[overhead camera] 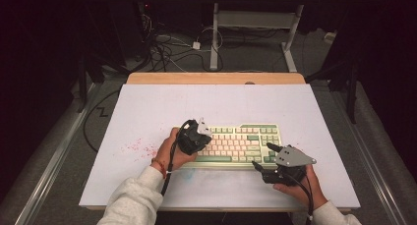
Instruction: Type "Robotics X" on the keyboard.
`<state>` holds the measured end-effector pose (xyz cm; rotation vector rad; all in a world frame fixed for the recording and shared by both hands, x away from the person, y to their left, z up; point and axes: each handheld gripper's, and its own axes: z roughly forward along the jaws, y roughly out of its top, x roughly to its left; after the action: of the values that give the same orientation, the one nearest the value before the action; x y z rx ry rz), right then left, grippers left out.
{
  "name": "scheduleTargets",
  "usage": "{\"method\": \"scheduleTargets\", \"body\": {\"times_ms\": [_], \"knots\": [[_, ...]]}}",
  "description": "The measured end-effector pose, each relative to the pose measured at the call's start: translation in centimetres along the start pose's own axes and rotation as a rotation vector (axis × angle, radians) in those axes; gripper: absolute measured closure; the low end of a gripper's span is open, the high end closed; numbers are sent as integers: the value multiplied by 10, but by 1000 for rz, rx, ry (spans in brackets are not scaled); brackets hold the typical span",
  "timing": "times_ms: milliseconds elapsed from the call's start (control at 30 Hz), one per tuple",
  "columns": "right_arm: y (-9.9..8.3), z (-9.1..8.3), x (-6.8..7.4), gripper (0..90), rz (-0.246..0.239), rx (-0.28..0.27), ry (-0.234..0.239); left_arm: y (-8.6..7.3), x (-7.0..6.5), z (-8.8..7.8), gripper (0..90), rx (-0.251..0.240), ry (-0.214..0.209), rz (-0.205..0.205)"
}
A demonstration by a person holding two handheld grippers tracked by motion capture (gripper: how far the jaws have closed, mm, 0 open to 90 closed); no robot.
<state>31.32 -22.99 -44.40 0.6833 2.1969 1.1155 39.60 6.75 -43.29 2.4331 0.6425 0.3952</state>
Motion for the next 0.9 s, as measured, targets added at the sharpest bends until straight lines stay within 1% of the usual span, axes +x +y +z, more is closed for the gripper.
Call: {"method": "scheduleTargets", "body": {"times_ms": [33, 100, 167, 300, 400, 467, 500, 533, 633, 733, 900], "knots": [[0, 0, 0, 257, -2, 1, 1, 0, 0, 1, 875, 5, -4, -2], [0, 0, 0, 257, 1, 0, 1, 1, 2, 4, 875, 16, 0, -5], [0, 1, 0, 257, 3, 3, 3, 1, 5, 7, 875, 19, -4, -14], [-1, 1, 0, 257, 0, 4, 6, 2, 7, 11, 871, 29, 2, -16], [-1, 0, -1, 257, -1, 4, 4, 4, 6, 14, 868, 37, 7, -9], [0, -1, 0, 258, -2, 3, 6, 5, 6, 15, 873, 53, 8, -1], [0, -1, 0, 258, -5, 4, 6, 5, 5, 17, 872, 66, 13, 10], [0, 0, 0, 258, -9, 7, 5, 5, 5, 17, 873, 64, 8, 8], [-1, 0, 0, 258, -13, 9, 8, 5, 4, 16, 867, 56, 14, 8], [-1, -1, 0, 257, -9, 7, 8, 5, 5, 11, 861, 37, 26, 8], [-1, -1, 0, 258, -9, 12, 5, 3, 5, 5, 847, 6, 31, 1]]}}
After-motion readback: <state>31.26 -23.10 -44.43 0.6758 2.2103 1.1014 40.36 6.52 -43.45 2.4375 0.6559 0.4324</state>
